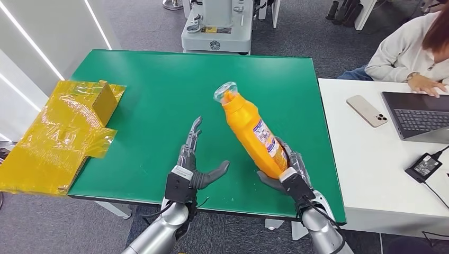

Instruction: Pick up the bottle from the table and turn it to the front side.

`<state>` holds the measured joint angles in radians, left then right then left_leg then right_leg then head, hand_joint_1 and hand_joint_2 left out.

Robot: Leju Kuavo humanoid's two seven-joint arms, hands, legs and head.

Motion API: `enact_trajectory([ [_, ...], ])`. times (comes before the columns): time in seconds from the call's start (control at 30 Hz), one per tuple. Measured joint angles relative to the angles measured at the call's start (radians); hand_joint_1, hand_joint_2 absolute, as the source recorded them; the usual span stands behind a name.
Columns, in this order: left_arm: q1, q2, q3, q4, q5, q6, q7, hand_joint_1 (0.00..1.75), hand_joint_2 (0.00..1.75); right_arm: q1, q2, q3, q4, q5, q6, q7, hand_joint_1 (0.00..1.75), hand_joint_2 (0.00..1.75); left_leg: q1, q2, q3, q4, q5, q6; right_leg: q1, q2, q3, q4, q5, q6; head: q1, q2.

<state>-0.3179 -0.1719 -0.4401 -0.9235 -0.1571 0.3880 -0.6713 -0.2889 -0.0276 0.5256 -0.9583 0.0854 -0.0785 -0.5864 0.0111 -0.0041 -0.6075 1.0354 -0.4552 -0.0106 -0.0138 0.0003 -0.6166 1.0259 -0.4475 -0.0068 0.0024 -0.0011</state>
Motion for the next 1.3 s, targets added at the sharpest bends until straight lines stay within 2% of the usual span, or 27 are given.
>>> enact_trajectory([
  [0.17,0.007,0.005,0.016,-0.028,-0.002,0.001,0.008,0.0,1.75,0.072,0.032,-0.051,-0.085,-0.037,-0.021,0.0,1.75,1.75,0.0,0.0,0.0,0.0,0.0,0.0,0.0,0.0,0.0,0.0,0.0,0.0,0.0,0.0],
  [0.23,0.007,0.005,0.022,-0.033,0.026,-0.033,0.022,0.0,1.75,0.09,0.039,-0.067,-0.11,-0.04,-0.024,0.006,1.75,1.75,0.0,0.0,0.0,0.0,0.0,0.0,0.0,0.0,0.0,0.0,0.0,0.0,0.0,0.0],
  [0.3,0.004,0.005,0.032,-0.033,0.097,-0.126,0.049,0.0,1.75,0.104,0.046,-0.083,-0.13,-0.031,-0.024,0.014,1.74,1.75,0.0,0.0,0.0,0.0,0.0,0.0,0.0,0.0,0.0,0.0,0.0,0.0,0.0,0.0],
  [0.5,-0.044,0.004,0.049,-0.024,0.296,-0.48,0.148,0.0,1.75,0.11,0.058,-0.113,-0.139,0.083,-0.027,0.02,1.75,1.75,0.0,0.0,0.0,0.0,0.0,0.0,0.0,0.0,0.0,0.0,0.0,0.0,0.0,0.0],
  [0.73,-0.148,0.001,0.06,0.046,0.493,-0.766,0.286,0.0,1.75,0.066,0.069,-0.116,-0.096,0.179,-0.023,0.009,1.75,1.75,0.0,0.0,0.0,0.0,0.001,-0.001,0.0,0.0,0.0,0.0,0.001,-0.001,0.0,0.0],
  [1.07,-0.257,-0.026,0.079,0.211,0.616,-0.819,0.361,0.0,1.75,-0.005,0.105,-0.089,-0.011,0.218,-0.031,0.011,1.73,1.75,0.0,0.0,0.0,0.0,0.001,-0.001,0.0,0.0,-0.001,0.0,0.001,-0.001,0.0,0.0],
  [1.3,-0.321,-0.035,0.086,0.325,0.599,-0.746,0.335,0.0,1.75,-0.04,0.133,-0.077,0.033,0.238,-0.047,0.028,1.73,1.75,0.0,0.0,0.0,0.0,0.001,-0.001,0.0,0.0,-0.001,0.0,0.001,-0.001,0.0,0.0],
])
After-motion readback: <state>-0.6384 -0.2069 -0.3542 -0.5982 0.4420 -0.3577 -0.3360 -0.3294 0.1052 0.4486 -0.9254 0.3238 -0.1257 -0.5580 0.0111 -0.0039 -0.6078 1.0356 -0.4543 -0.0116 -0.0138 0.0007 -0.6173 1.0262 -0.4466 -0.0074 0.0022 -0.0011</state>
